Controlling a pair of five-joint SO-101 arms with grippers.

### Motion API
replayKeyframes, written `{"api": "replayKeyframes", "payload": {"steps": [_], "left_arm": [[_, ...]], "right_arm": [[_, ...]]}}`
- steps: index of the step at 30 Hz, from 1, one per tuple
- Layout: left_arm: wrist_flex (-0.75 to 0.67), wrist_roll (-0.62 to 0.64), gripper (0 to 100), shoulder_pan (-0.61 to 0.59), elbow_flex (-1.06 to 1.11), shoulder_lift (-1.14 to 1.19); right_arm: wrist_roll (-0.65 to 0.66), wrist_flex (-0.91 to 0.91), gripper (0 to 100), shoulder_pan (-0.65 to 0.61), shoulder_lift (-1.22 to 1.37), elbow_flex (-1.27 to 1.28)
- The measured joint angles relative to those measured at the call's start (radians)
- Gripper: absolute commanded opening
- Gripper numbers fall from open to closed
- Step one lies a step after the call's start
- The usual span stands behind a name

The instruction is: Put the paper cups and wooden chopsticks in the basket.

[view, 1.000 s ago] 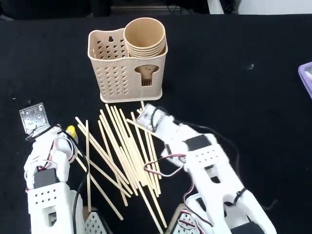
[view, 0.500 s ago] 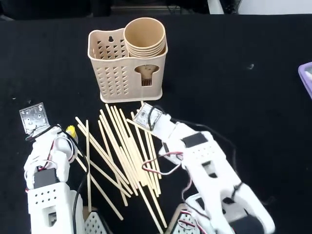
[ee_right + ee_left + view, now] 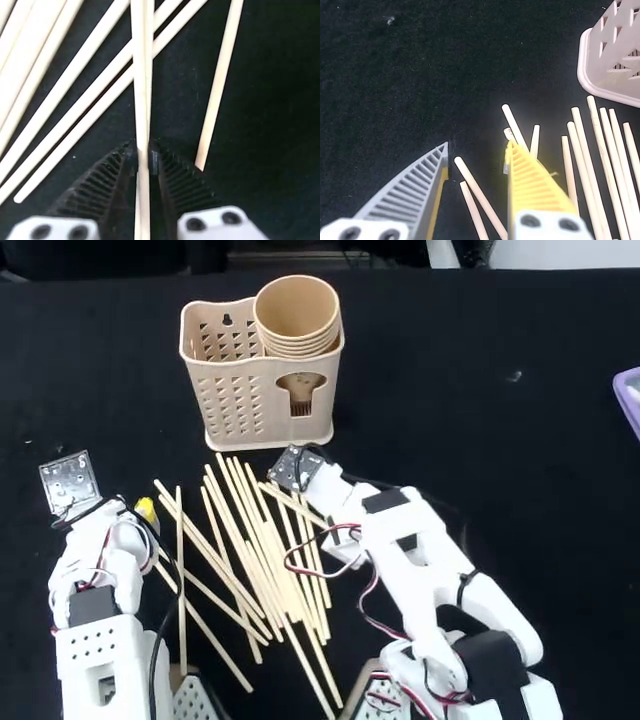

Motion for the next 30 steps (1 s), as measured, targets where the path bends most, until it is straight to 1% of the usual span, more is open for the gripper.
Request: {"api": "replayKeyframes", "payload": {"steps": [8, 10, 12, 17, 20, 25, 28, 30], "left_arm": [[0.000, 0.000, 19, 0.000, 0.000, 0.000], [0.000, 0.000, 19, 0.000, 0.000, 0.000], [0.000, 0.000, 19, 0.000, 0.000, 0.000], [0.000, 0.000, 19, 0.000, 0.000, 0.000], [0.000, 0.000, 19, 0.000, 0.000, 0.000], [0.000, 0.000, 19, 0.000, 0.000, 0.000], [0.000, 0.000, 19, 0.000, 0.000, 0.000], [0.000, 0.000, 19, 0.000, 0.000, 0.000]], "right_arm": [[0.000, 0.000, 5.3, 0.000, 0.000, 0.000], [0.000, 0.000, 4.4, 0.000, 0.000, 0.000], [0.000, 0.000, 0.8, 0.000, 0.000, 0.000], [-0.006, 0.021, 1.0, 0.006, -0.009, -0.021], [-0.006, 0.101, 1.0, 0.035, -0.104, -0.061], [-0.006, 0.287, 1.0, 0.037, -0.336, -0.109], [-0.006, 0.379, 1.0, -0.002, -0.479, -0.140], [-0.029, 0.413, 1.1, -0.037, -0.572, -0.180]]}}
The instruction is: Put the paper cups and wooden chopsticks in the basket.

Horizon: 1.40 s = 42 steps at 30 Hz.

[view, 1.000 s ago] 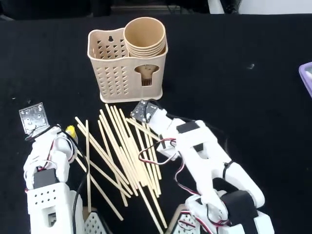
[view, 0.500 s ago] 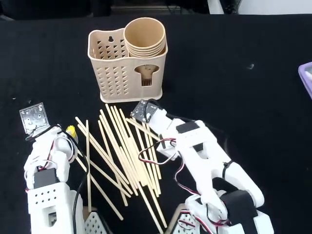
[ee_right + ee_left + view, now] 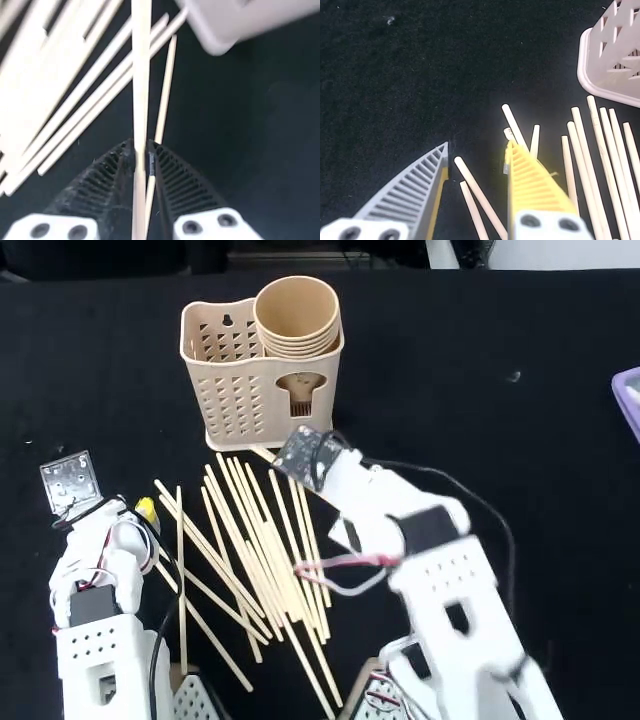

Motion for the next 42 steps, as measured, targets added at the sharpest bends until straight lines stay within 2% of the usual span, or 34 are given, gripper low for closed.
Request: {"api": "replayKeyframes", "payload": {"steps": [4, 7, 10, 14, 20, 23, 33, 42], "left_arm": [[0.000, 0.000, 19, 0.000, 0.000, 0.000], [0.000, 0.000, 19, 0.000, 0.000, 0.000], [0.000, 0.000, 19, 0.000, 0.000, 0.000], [0.000, 0.000, 19, 0.000, 0.000, 0.000], [0.000, 0.000, 19, 0.000, 0.000, 0.000], [0.000, 0.000, 19, 0.000, 0.000, 0.000], [0.000, 0.000, 19, 0.000, 0.000, 0.000], [0.000, 0.000, 19, 0.000, 0.000, 0.000]], "right_arm": [[-0.126, -0.014, 1.1, -0.068, -0.123, -0.115], [-0.239, -0.127, 1.1, -0.120, -0.147, -0.164], [-0.331, -0.305, 1.1, -0.176, -0.146, -0.173], [-0.388, -0.585, 1.1, -0.235, -0.086, -0.175], [-0.420, -1.062, 1.1, -0.259, 0.164, -0.213], [-0.423, -1.227, 1.1, -0.259, 0.316, -0.296], [-0.423, -1.278, 1.1, -0.255, 0.812, -0.680], [-0.422, -1.278, 1.2, -0.198, 1.002, -0.749]]}}
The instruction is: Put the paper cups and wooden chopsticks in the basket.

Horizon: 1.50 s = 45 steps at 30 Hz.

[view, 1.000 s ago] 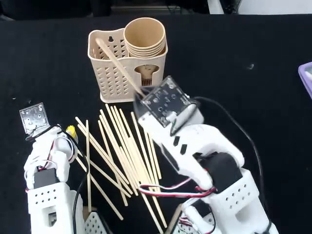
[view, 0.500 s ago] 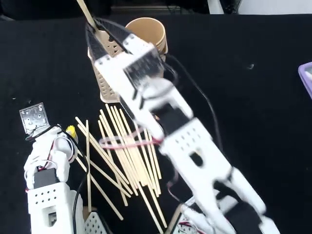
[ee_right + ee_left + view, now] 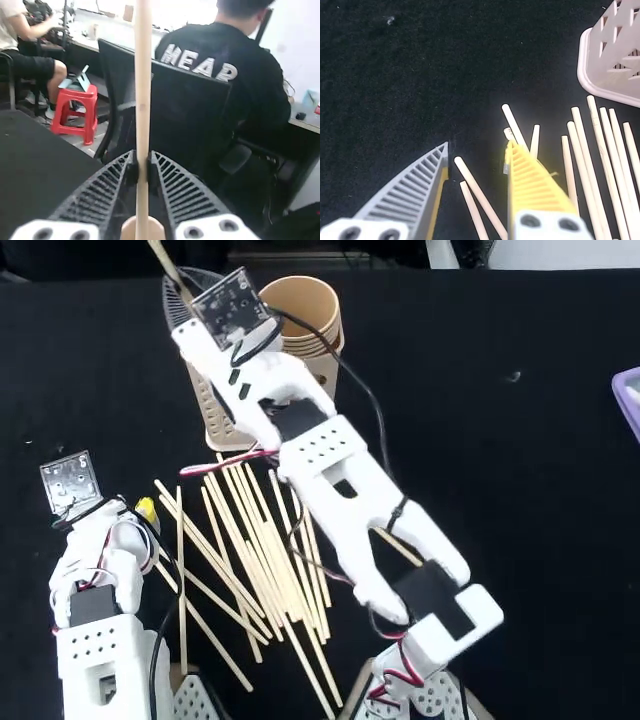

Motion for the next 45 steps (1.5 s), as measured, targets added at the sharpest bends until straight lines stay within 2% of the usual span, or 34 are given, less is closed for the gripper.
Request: {"api": "replayKeyframes", "payload": {"steps": [3, 8, 18, 23, 28, 32, 35, 39, 42, 45], "left_arm": [[0.000, 0.000, 19, 0.000, 0.000, 0.000], [0.000, 0.000, 19, 0.000, 0.000, 0.000], [0.000, 0.000, 19, 0.000, 0.000, 0.000], [0.000, 0.000, 19, 0.000, 0.000, 0.000], [0.000, 0.000, 19, 0.000, 0.000, 0.000], [0.000, 0.000, 19, 0.000, 0.000, 0.000], [0.000, 0.000, 19, 0.000, 0.000, 0.000], [0.000, 0.000, 19, 0.000, 0.000, 0.000], [0.000, 0.000, 19, 0.000, 0.000, 0.000], [0.000, 0.000, 19, 0.000, 0.000, 0.000]], "right_arm": [[0.000, 0.002, 1.6, 0.003, 0.017, 0.000], [0.000, 0.124, 11.6, 0.003, 0.026, -0.026], [-0.002, 0.446, 12.0, 0.003, 0.023, -0.210], [-0.002, 0.721, 12.0, 0.003, -0.112, -0.282], [0.000, 1.119, 12.3, 0.003, -0.322, -0.287], [0.000, 1.419, 12.3, 0.003, -0.446, -0.180], [0.000, 1.557, 12.4, 0.003, -0.493, -0.029], [0.000, 1.524, 12.4, 0.041, -0.496, 0.249], [0.011, 1.336, 12.9, 0.041, -0.496, 0.485], [0.017, 1.088, 20.1, 0.046, -0.496, 0.701]]}}
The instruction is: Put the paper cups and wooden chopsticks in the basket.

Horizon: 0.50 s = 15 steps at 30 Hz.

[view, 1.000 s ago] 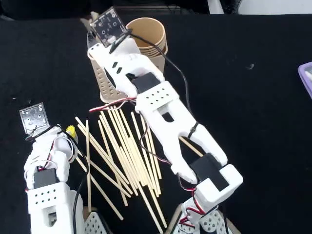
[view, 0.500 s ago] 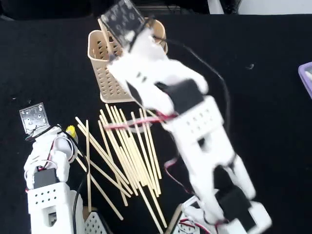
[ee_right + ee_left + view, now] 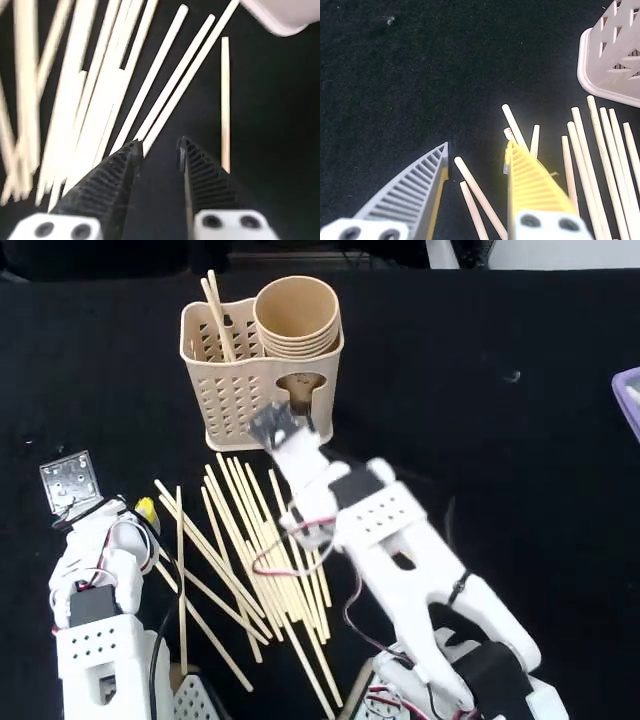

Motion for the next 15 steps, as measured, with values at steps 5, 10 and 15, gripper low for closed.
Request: {"api": "replayKeyframes", "payload": {"steps": [5, 10, 15], "left_arm": [[0.000, 0.000, 19, 0.000, 0.000, 0.000], [0.000, 0.000, 19, 0.000, 0.000, 0.000], [0.000, 0.000, 19, 0.000, 0.000, 0.000]], "right_arm": [[0.006, -0.245, 23.1, -0.008, 0.014, 0.132], [0.006, -0.267, 21.3, -0.012, 0.167, 0.084], [0.006, -0.270, 21.2, 0.012, 0.356, -0.054]]}}
